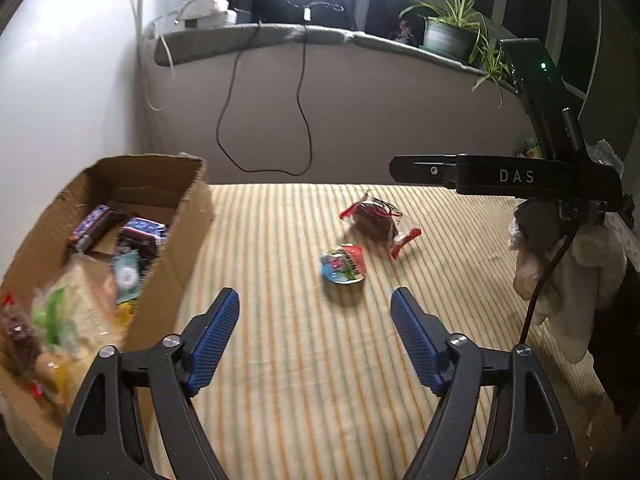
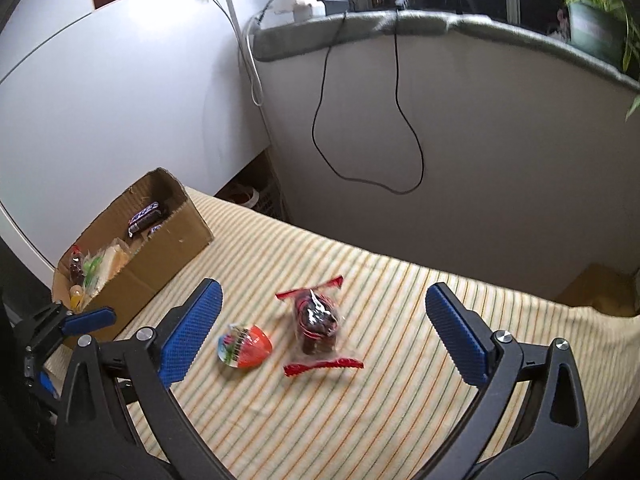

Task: Organize snacks
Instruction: 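Move both tools back over the candy cup and clear candy bag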

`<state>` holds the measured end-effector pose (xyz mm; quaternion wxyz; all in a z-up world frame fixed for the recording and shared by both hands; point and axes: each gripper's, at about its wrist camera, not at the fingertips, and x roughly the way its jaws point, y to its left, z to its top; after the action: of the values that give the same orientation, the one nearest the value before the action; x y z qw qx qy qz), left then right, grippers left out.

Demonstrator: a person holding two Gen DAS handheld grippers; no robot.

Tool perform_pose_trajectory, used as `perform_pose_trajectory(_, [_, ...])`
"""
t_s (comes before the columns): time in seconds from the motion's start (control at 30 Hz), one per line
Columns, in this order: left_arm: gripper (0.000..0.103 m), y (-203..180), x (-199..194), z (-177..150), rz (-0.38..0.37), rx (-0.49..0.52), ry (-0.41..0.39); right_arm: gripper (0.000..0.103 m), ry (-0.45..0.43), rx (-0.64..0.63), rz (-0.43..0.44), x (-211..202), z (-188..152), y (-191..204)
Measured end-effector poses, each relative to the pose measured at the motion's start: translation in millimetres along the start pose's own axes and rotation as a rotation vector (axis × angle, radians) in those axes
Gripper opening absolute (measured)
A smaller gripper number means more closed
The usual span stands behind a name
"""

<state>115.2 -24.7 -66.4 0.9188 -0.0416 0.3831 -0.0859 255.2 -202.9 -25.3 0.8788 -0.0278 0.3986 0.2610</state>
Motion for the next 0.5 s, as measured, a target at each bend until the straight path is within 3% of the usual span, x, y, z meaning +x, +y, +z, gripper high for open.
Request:
perform_pose_trajectory(0.2, [0.059, -4, 28, 4, -0.035, -0.015, 0.054, 0.103, 0.05, 0.03, 0.049, 17, -7, -13])
perform_pose_trajectory(0.5, [0.057, -13, 55, 11, -0.045, -0.005, 0.087, 0.087, 0.118, 0.044, 0.124, 41, -14, -17])
